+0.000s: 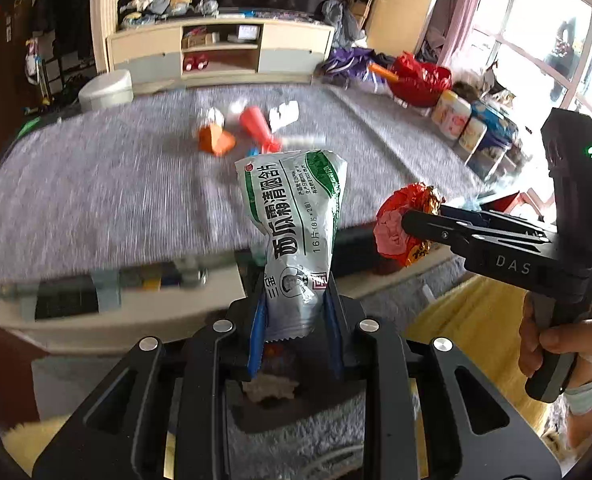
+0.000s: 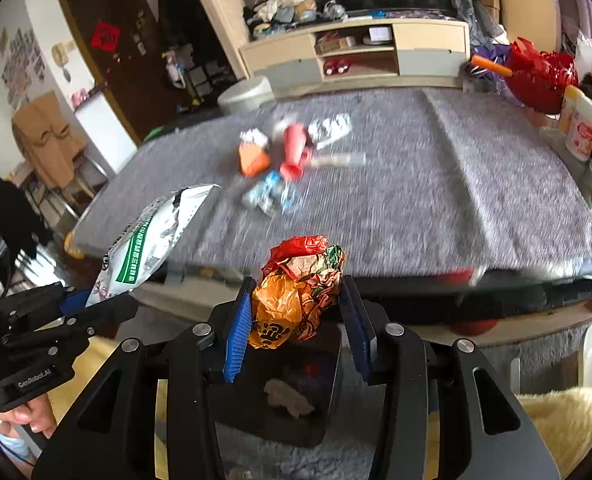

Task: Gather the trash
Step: 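Carry the packet and wrapper into the black bin and open both grippers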

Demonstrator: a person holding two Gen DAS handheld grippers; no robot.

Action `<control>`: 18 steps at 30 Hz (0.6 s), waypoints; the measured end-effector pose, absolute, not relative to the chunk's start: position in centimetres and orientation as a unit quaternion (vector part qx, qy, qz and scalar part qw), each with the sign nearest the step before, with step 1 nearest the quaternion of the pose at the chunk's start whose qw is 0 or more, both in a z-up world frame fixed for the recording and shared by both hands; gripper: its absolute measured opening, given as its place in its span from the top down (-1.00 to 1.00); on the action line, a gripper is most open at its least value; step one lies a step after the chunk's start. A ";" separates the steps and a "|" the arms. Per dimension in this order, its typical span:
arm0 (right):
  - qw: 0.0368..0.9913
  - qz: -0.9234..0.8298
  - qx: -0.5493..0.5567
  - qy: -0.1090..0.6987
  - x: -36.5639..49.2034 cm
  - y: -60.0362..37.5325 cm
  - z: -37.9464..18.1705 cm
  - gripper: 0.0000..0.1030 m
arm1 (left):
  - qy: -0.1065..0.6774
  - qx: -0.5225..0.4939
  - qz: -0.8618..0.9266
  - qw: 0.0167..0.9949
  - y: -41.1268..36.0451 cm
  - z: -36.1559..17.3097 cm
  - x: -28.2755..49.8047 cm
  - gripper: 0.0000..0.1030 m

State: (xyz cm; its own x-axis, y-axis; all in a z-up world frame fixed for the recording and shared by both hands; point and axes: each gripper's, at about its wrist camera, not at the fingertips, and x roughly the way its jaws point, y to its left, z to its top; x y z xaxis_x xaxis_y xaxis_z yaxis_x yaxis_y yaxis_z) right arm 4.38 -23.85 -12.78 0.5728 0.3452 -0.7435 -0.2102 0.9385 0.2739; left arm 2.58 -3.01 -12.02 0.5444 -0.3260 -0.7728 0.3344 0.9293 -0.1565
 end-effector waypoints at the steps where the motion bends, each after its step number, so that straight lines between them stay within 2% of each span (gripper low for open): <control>1: 0.880 0.158 0.075 0.441 4.0 -23.6 -13.4 0.15 | 0.444 0.005 -0.187 0.876 -2.9 -12.7 2.2 0.53; 18: 0.823 0.156 0.057 0.543 2.5 -19.9 -24.0 0.15 | 0.559 -0.009 -0.158 0.814 -1.5 -24.7 0.9 0.53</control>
State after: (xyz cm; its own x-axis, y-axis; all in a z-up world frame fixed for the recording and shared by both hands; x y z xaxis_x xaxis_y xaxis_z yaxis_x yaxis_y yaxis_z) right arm 2.50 -19.88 -24.03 0.3612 0.3185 -0.8764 -0.1955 0.9448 0.2627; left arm 0.90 -1.46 -24.74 0.3257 -0.2681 -0.9067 0.2471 0.9497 -0.1921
